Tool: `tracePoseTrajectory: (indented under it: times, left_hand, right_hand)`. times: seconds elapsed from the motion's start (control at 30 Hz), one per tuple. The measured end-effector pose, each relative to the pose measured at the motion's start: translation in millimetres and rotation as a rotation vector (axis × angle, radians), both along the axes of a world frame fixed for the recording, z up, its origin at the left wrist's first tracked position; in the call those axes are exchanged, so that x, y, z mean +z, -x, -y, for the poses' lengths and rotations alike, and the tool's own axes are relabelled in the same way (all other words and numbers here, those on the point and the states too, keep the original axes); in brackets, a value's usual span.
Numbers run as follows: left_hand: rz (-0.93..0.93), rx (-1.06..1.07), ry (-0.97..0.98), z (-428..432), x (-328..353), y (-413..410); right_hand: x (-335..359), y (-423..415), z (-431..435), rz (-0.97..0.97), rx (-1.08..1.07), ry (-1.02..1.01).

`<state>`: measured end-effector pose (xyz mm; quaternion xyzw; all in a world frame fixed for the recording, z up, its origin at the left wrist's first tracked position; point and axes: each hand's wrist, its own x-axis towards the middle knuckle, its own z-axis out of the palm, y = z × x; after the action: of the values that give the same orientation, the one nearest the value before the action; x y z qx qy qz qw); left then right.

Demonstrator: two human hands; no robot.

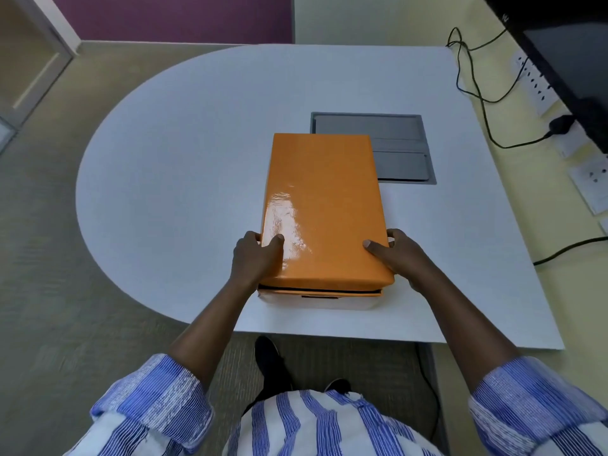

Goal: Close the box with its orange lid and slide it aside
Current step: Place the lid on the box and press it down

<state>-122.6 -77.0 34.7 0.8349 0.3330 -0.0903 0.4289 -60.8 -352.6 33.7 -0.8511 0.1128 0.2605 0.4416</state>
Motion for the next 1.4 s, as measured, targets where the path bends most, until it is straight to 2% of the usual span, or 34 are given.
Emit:
tracePoseTrajectory:
  times: [0.27, 0.6, 0.77, 0.9, 1.03, 1.23, 1.4]
  left_hand:
    - [-0.143, -0.074, 0.06, 4, 4, 28]
    - [-0.105, -0.038, 0.184, 12, 4, 54]
    - [-0.115, -0.058, 0.082, 25, 2, 61]
    - [-0.104, -0.054, 0.074, 30, 3, 63]
    - [-0.119, -0.092, -0.018, 36, -2, 69]
    - [-0.205, -0.122, -0.079, 37, -5, 69]
    - [-0.264, -0.187, -0.219, 37, -12, 72]
  right_hand:
    - [3, 24, 15, -0.194, 0.104, -0.051]
    - [1, 35, 23, -0.233, 0.194, -0.064]
    - [-5, 41, 22, -0.223, 0.199, -0.034]
    - [-6, 43, 21, -0.211, 0.193, -0.06]
    - [-14, 48, 17, -0.178, 0.227, 0.002]
    - [-19, 49, 16, -0.114, 0.216, -0.046]
    - [-32, 60, 17, -0.096, 0.307, 0.034]
